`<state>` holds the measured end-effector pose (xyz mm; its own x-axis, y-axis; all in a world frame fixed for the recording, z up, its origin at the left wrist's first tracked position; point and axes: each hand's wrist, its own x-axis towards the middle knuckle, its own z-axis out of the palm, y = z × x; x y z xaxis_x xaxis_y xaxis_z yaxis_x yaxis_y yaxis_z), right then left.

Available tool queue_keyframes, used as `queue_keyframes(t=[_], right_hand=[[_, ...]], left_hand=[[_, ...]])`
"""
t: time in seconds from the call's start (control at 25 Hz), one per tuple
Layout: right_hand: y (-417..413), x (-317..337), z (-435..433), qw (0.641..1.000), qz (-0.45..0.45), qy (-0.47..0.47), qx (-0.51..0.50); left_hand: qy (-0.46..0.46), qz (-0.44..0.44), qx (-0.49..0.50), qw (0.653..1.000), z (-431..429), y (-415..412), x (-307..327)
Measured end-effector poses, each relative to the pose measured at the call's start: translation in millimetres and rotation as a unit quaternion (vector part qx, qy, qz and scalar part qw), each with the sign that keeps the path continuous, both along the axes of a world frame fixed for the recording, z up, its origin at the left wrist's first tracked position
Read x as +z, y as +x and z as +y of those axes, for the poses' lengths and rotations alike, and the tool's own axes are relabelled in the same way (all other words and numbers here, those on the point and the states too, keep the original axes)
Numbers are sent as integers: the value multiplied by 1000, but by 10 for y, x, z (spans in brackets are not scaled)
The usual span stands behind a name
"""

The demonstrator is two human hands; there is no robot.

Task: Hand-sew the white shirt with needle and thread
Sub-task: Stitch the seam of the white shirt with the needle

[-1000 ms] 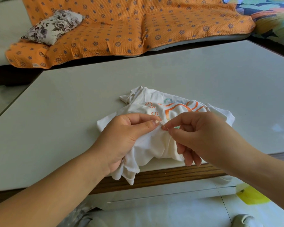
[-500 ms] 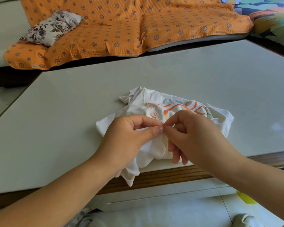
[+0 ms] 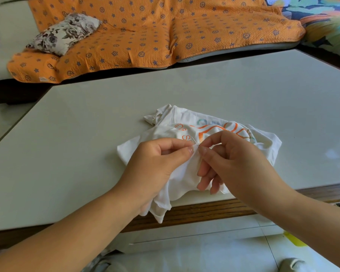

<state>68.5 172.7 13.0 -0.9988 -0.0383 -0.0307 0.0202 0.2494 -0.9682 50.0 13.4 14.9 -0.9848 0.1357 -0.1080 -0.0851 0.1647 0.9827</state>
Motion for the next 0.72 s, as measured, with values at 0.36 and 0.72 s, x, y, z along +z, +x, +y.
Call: queue_keyframes(t=[0.36,0.72], right_hand=[[-46,82,11,997,-48,-53,17],[-258,169,165,979,-78,-186,-26]], left_hand=[[-153,108,-50,981,30,37,61],[-94,16,-76,993,10,23,62]])
